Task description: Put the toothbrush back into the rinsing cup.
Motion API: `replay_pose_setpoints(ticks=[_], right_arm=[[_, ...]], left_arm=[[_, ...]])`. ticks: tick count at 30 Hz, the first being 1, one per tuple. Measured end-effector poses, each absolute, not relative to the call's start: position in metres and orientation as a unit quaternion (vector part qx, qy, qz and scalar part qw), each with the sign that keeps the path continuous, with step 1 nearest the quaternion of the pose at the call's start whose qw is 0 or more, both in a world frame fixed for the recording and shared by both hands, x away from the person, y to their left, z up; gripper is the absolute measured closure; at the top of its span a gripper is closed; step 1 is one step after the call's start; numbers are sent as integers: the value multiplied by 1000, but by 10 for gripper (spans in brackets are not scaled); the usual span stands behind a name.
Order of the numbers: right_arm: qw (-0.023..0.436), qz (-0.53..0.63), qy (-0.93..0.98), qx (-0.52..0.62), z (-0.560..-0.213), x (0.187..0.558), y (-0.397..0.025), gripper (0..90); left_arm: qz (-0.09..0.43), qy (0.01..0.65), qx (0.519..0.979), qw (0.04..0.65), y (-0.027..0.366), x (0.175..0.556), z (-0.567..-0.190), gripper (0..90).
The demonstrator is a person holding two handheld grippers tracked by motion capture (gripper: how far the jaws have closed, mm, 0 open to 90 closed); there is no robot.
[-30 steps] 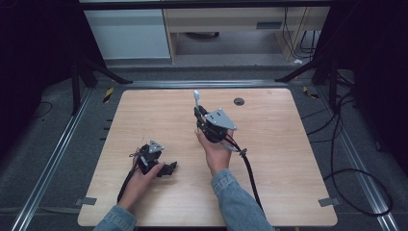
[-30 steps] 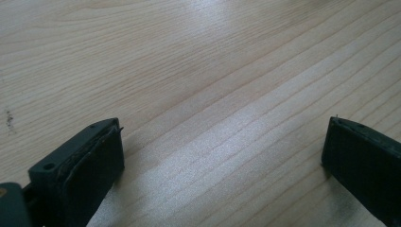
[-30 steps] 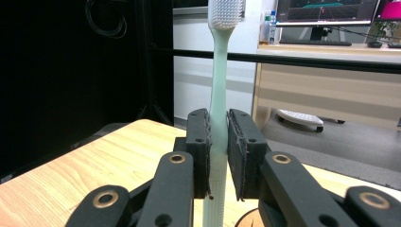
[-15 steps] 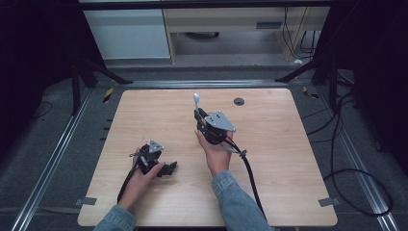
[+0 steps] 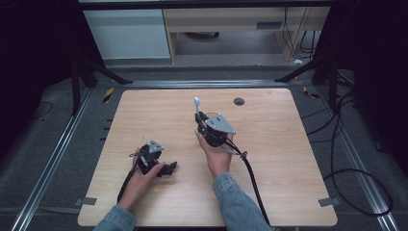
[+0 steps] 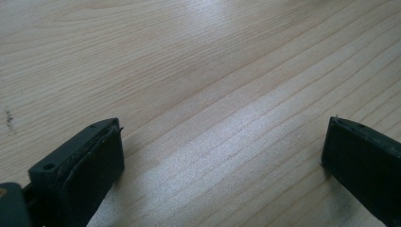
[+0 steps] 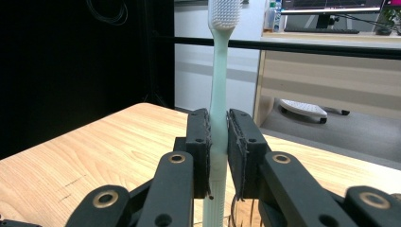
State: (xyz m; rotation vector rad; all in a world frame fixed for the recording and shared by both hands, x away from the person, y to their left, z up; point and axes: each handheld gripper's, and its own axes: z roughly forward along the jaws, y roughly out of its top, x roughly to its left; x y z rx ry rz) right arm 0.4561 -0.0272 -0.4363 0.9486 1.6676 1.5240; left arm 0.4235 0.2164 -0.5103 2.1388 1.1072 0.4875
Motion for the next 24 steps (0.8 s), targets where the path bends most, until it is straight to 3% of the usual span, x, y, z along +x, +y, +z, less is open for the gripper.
replay_pose_setpoints(ticks=[24], right_arm=[[337,585,646,358,-453,456,-24,794]], left_arm=[[187,424,820,336,216,424,-510,0]])
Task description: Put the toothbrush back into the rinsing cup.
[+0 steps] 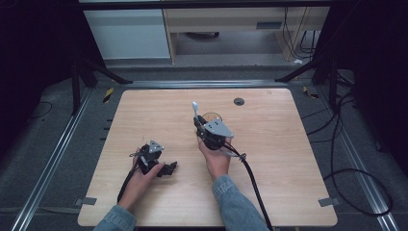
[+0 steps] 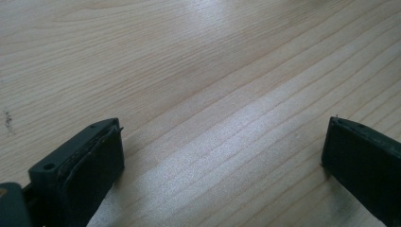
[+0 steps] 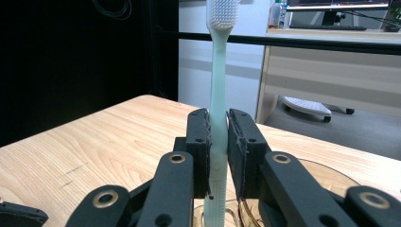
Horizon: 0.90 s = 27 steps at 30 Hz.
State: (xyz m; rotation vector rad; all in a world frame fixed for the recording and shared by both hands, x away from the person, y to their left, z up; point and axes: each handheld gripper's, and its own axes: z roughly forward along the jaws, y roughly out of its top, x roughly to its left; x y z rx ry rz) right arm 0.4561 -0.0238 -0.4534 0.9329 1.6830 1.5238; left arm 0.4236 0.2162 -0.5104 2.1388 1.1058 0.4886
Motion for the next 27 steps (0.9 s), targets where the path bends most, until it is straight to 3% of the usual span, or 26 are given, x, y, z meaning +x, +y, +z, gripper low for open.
replay_pose_setpoints(ticks=[27], right_arm=[[326,582,650,364,-470,456,-29,794]], left_arm=[[187,423,820,336,216,424,-510,0]])
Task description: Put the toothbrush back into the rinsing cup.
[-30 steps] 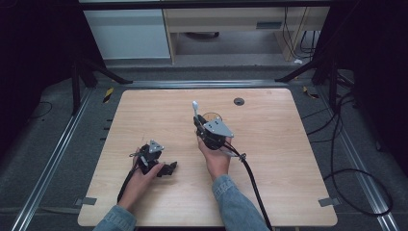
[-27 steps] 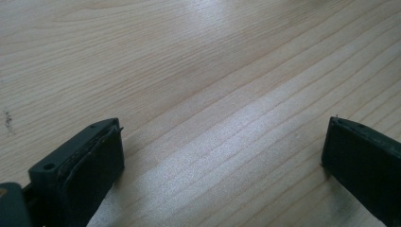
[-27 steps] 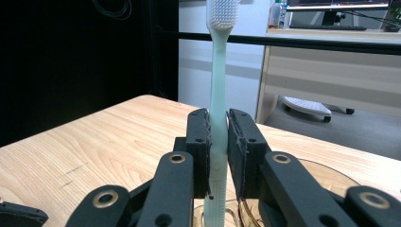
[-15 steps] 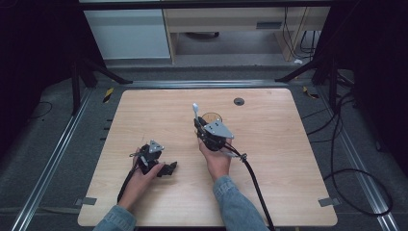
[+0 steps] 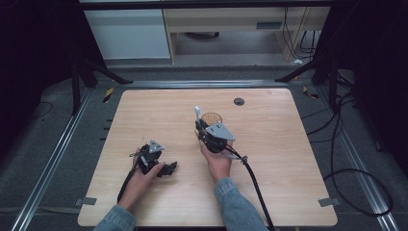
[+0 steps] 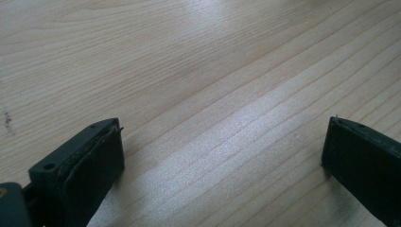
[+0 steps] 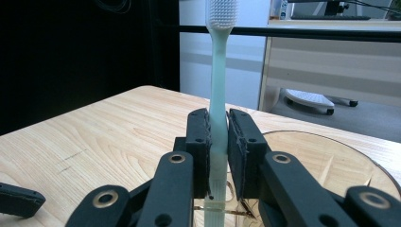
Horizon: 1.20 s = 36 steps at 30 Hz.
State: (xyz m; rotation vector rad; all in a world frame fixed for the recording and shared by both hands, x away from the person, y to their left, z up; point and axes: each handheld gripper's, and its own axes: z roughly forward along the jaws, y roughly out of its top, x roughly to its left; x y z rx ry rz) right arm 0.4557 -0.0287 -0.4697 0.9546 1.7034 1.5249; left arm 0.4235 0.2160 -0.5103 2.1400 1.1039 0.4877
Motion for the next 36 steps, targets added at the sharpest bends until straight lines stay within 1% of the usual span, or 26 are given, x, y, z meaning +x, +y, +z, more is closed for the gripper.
replay_pose_setpoints(ticks=[36], right_arm=[[314,567,669,364,-473,456,-27,786]], left_arm=[[187,423,821,336,216,423,-510,0]])
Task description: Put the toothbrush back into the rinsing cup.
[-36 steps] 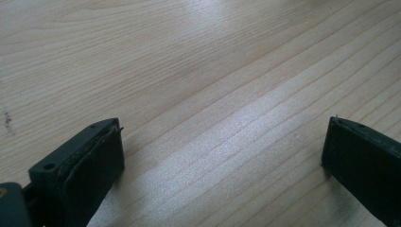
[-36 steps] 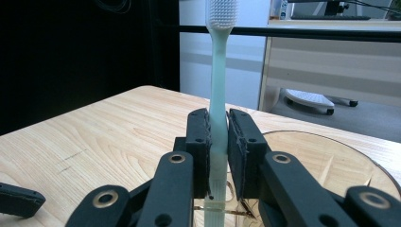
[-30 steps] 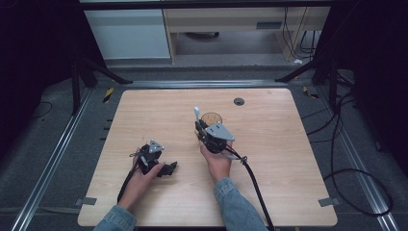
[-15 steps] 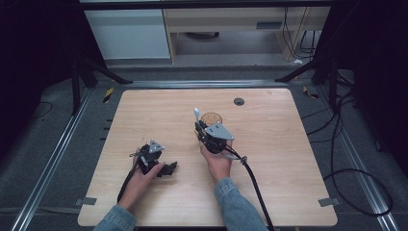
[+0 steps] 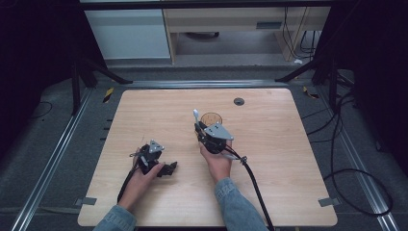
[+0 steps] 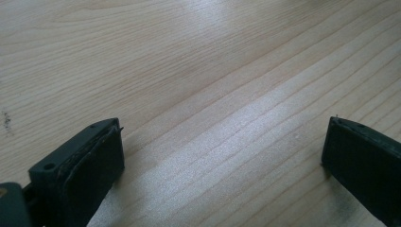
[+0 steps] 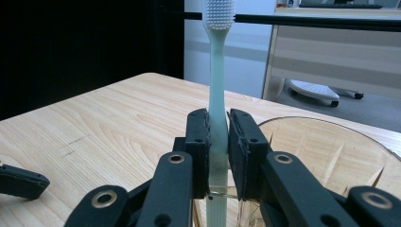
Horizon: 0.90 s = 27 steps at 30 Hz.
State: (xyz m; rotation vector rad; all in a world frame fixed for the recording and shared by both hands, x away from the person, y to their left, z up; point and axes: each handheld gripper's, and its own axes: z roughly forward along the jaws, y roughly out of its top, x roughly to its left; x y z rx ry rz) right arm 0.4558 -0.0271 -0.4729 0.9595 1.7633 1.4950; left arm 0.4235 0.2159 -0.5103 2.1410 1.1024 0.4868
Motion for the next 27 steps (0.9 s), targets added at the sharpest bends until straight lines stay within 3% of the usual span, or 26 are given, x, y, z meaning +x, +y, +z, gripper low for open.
replay_pose_setpoints(ticks=[27], right_arm=[[315,569,670,358,-468,454,-26,700]], left_arm=[[187,422,821,336,216,423,-510,0]])
